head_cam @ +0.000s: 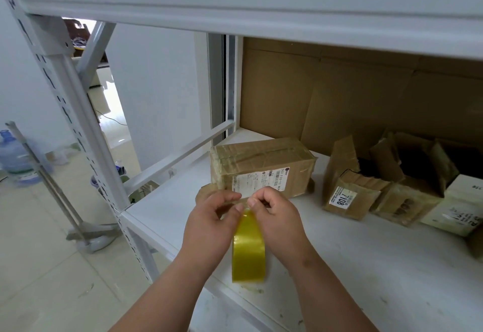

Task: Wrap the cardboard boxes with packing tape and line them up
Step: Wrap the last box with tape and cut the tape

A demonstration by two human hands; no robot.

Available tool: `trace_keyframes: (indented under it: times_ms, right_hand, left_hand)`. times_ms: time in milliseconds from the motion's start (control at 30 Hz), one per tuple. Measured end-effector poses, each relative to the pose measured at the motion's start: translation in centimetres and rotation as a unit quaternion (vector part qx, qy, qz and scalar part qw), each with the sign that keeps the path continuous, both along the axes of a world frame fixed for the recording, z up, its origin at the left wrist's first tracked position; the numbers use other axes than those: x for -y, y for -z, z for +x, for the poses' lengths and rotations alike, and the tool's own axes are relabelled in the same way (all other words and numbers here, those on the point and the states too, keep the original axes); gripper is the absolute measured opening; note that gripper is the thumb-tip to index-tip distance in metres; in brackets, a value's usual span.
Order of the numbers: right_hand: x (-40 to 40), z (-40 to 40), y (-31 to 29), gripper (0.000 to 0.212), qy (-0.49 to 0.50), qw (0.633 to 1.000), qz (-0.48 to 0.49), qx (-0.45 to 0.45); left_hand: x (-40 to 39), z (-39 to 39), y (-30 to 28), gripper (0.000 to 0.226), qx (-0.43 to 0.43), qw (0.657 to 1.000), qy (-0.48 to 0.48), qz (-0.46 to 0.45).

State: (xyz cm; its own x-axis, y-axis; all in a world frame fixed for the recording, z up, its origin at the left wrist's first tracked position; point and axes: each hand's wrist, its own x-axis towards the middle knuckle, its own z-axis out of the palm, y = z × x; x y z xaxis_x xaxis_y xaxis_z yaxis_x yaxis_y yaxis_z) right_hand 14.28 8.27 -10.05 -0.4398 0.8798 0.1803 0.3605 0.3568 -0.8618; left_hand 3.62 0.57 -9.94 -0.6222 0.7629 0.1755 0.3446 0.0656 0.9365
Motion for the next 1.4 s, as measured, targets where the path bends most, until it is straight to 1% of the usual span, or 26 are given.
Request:
trace_keyframes:
  times_ms: [167, 267, 367, 467, 500, 533, 567, 600, 633, 667, 700, 767, 833, 933, 1000, 1033, 1133, 1200, 1333, 1400]
  right_hand:
    - [0.4, 0.1, 0.2, 0.012, -0.012, 0.998, 0.056, -0.012]
    - [0.3, 0.2, 0.2, 0.013, 0.001, 0.997, 0.072, -0.006]
    - [0.3, 0.2, 0.0, 0.014, 0.029, 0.995, 0.095, 0.020]
    - [0.4, 0.0, -0.1, 0.004, 0.060, 0.987, 0.138, 0.061]
    - [0.4, 0.0, -0.1, 0.010, 0.065, 0.985, 0.137, 0.078]
    - [0.2, 0.1, -0.2, 0.026, 0.064, 0.987, 0.110, 0.094]
    - [-0.1, 0.1, -0.3, 0.042, 0.055, 0.993, 0.058, 0.088]
    - [-0.3, 0.2, -0.5, 0.047, 0.040, 0.997, 0.002, 0.069]
    - [-0.6, 0.1, -0.5, 0.038, 0.022, 0.998, -0.043, 0.048]
    - [-0.8, 0.0, -0.3, 0.022, 0.012, 0.997, -0.065, 0.034]
    - [-0.9, -0.1, -0.3, 0.012, 0.010, 0.997, -0.078, 0.023]
    - [-1.0, -0.3, -0.3, 0.013, 0.016, 0.994, -0.108, -0.008]
    - [-1.3, -0.3, -0.2, 0.015, 0.022, 0.989, -0.141, -0.031]
    - [-2.0, -0.3, -0.4, 0.017, 0.037, 0.982, -0.177, -0.051]
    - [-2.3, -0.4, -0.5, 0.016, 0.044, 0.979, -0.193, -0.050]
    - [-2.4, -0.6, -0.6, 0.015, 0.048, 0.978, -0.198, -0.050]
    - [-2.6, -1.1, -0.7, 0.015, 0.050, 0.975, -0.213, -0.046]
    - [-2.9, -1.1, -0.7, 0.015, 0.046, 0.974, -0.219, -0.040]
    - [-3.2, -0.8, -0.9, 0.016, 0.029, 0.976, -0.213, -0.030]
    - [-3.3, -0.7, -1.1, 0.017, 0.027, 0.982, -0.186, -0.027]
  left_hand:
    - [-0.6, -0.4, -0.6, 0.007, 0.011, 0.998, 0.008, -0.059]
    - [-0.8, -0.6, -0.9, 0.015, -0.006, 0.998, 0.005, -0.063]
    - [-1.0, -0.6, -0.8, 0.017, -0.038, 0.996, 0.009, -0.075]
    - [-1.2, -0.5, -0.7, 0.017, -0.056, 0.995, 0.010, -0.076]
    - [-1.2, -0.5, -0.7, 0.018, -0.056, 0.996, 0.007, -0.073]
    - [-1.2, -0.5, -0.7, 0.018, -0.056, 0.996, 0.003, -0.071]
    - [-1.3, -0.6, -0.6, 0.019, -0.054, 0.996, -0.002, -0.066]
    - [-1.3, -0.7, -0.5, 0.019, -0.050, 0.997, -0.007, -0.059]
    - [-1.4, -0.7, -0.4, 0.019, -0.048, 0.997, -0.009, -0.053]
    - [-1.5, -0.7, -0.3, 0.018, -0.051, 0.998, -0.009, -0.046]
    - [-1.7, -0.8, -0.2, 0.016, -0.056, 0.998, -0.009, -0.041]
    - [-1.9, -1.0, -0.1, 0.014, -0.060, 0.998, -0.012, -0.027]
    - [-2.1, -1.8, -0.1, 0.031, -0.058, 0.998, -0.032, -0.015]
    - [-2.5, -3.5, -0.7, 0.049, -0.138, 0.987, -0.079, 0.001]
    - [-3.4, -4.5, -1.2, 0.055, -0.187, 0.979, -0.079, 0.005]
    - [-4.0, -4.9, -1.5, 0.055, -0.207, 0.976, -0.063, -0.014]
    - [-5.6, -5.5, -1.7, 0.049, -0.260, 0.959, 0.013, -0.108]
    - [-6.2, -5.9, -1.3, 0.044, -0.293, 0.946, 0.022, -0.136]
    - [-6.7, -6.7, -0.4, 0.037, -0.326, 0.939, 0.013, -0.107]
    - [-6.8, -7.2, 0.1, 0.036, -0.348, 0.934, 0.020, -0.080]
